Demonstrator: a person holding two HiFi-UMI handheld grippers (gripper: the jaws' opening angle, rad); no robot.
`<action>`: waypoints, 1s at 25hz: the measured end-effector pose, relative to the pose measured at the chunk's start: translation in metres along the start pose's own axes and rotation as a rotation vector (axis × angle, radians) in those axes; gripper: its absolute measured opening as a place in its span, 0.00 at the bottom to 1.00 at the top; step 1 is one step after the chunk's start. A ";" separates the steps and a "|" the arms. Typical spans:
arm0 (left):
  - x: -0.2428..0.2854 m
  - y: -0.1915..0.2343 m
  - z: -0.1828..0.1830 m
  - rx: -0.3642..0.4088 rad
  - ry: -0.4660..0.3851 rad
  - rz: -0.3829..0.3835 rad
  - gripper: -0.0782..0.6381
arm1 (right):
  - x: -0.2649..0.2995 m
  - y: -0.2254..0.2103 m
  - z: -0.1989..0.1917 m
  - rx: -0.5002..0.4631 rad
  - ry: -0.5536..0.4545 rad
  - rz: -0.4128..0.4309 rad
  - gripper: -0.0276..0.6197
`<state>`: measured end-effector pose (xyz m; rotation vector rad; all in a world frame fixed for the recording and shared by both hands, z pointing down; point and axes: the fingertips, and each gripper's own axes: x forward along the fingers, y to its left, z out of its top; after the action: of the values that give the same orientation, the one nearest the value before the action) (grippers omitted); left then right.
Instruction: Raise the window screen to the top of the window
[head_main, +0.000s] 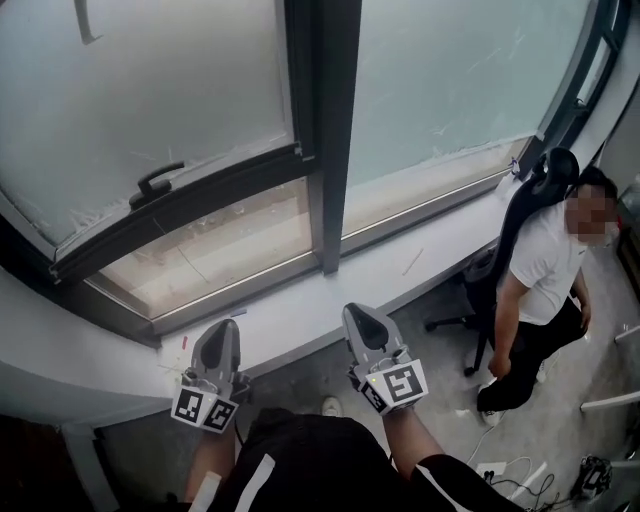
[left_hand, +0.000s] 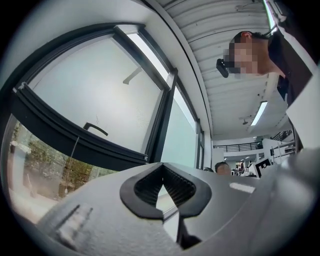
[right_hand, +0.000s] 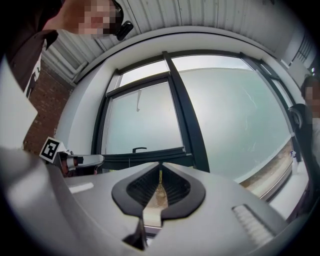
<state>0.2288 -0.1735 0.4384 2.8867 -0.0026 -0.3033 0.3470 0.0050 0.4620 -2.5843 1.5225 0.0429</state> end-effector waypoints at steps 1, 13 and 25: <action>0.007 -0.005 -0.004 -0.008 0.004 -0.018 0.12 | -0.004 -0.006 0.000 -0.007 0.003 -0.014 0.07; 0.076 0.003 0.002 0.010 0.049 -0.154 0.11 | -0.017 -0.039 0.021 -0.040 -0.051 -0.236 0.05; 0.059 0.067 0.028 0.058 0.046 -0.139 0.12 | 0.058 0.028 0.014 -0.070 -0.020 -0.144 0.05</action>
<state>0.2825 -0.2465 0.4152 2.9567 0.2013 -0.2655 0.3515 -0.0564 0.4398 -2.7325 1.3473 0.1079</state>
